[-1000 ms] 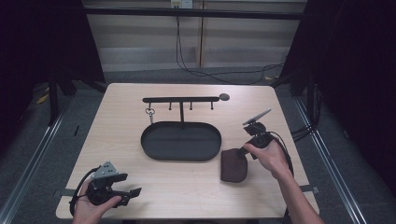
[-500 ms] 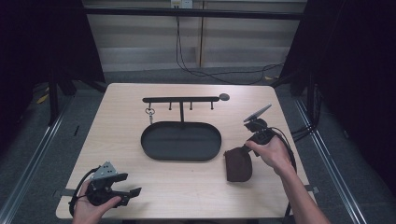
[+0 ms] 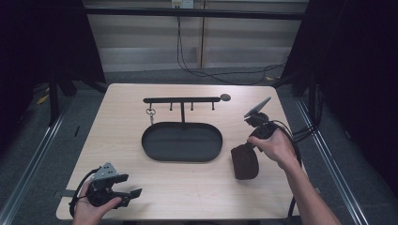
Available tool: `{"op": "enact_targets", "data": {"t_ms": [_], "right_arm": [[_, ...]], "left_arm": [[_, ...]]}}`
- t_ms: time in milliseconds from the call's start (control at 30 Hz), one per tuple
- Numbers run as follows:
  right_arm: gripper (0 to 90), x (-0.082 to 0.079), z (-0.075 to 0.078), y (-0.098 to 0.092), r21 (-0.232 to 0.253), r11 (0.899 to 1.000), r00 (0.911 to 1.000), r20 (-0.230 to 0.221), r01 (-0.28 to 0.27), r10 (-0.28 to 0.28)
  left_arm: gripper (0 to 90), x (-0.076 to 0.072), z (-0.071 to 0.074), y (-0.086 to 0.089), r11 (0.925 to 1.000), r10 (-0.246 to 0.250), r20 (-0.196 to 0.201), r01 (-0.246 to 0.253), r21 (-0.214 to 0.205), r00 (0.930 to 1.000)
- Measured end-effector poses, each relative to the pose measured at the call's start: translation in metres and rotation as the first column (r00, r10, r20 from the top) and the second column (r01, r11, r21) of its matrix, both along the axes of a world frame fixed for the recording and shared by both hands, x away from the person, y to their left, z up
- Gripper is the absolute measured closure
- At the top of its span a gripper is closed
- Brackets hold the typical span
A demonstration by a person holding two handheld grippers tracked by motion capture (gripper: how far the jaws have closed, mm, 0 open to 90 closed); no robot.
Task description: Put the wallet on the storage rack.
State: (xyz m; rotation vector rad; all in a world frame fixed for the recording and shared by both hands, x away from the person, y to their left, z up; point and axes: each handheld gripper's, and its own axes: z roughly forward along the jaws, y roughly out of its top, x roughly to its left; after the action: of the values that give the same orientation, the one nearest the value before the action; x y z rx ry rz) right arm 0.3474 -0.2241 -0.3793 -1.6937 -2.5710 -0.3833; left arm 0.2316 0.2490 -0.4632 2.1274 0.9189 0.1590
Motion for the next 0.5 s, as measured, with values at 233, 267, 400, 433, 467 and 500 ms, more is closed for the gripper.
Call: {"op": "enact_targets", "data": {"t_ms": [233, 267, 400, 433, 467, 500], "right_arm": [[81.1, 0.005, 0.012, -0.001, -0.028, 0.999, 0.9998, -0.003, 0.017, -0.017], [81.1, 0.005, 0.012, -0.001, -0.028, 0.999, 0.9998, -0.003, 0.017, -0.017], [81.0, 0.008, 0.018, 0.001, -0.045, 0.999, 0.9998, -0.01, 0.014, -0.015], [81.0, 0.008, 0.018, 0.003, -0.054, 0.999, 0.9998, -0.015, 0.01, -0.011], [81.0, 0.008, 0.018, 0.003, -0.054, 0.999, 0.9998, -0.015, 0.01, -0.011], [81.0, 0.009, 0.02, 0.003, -0.047, 0.999, 0.9999, -0.003, 0.009, -0.01]], "left_arm": [[22.9, 0.001, 0.0, 0.004, 0.9997, 0.025, -0.001, -0.025, 0.006, 0.9997], [22.9, 0.001, 0.0, 0.004, 0.9997, 0.025, -0.001, -0.025, 0.006, 0.9997], [21.9, 0.002, 0.0, 0.004, 0.9996, 0.029, -0.012, -0.029, 0.003, 0.9995], [21.9, 0.002, 0.001, 0.005, 0.9997, 0.025, -0.009, -0.025, 0.007, 0.9996], [21.7, 0.002, 0.001, 0.005, 0.9997, 0.025, -0.009, -0.025, 0.007, 0.9996], [21.4, 0.002, 0.001, 0.005, 0.9997, 0.024, -0.01, -0.024, 0.002, 0.9997]]}}
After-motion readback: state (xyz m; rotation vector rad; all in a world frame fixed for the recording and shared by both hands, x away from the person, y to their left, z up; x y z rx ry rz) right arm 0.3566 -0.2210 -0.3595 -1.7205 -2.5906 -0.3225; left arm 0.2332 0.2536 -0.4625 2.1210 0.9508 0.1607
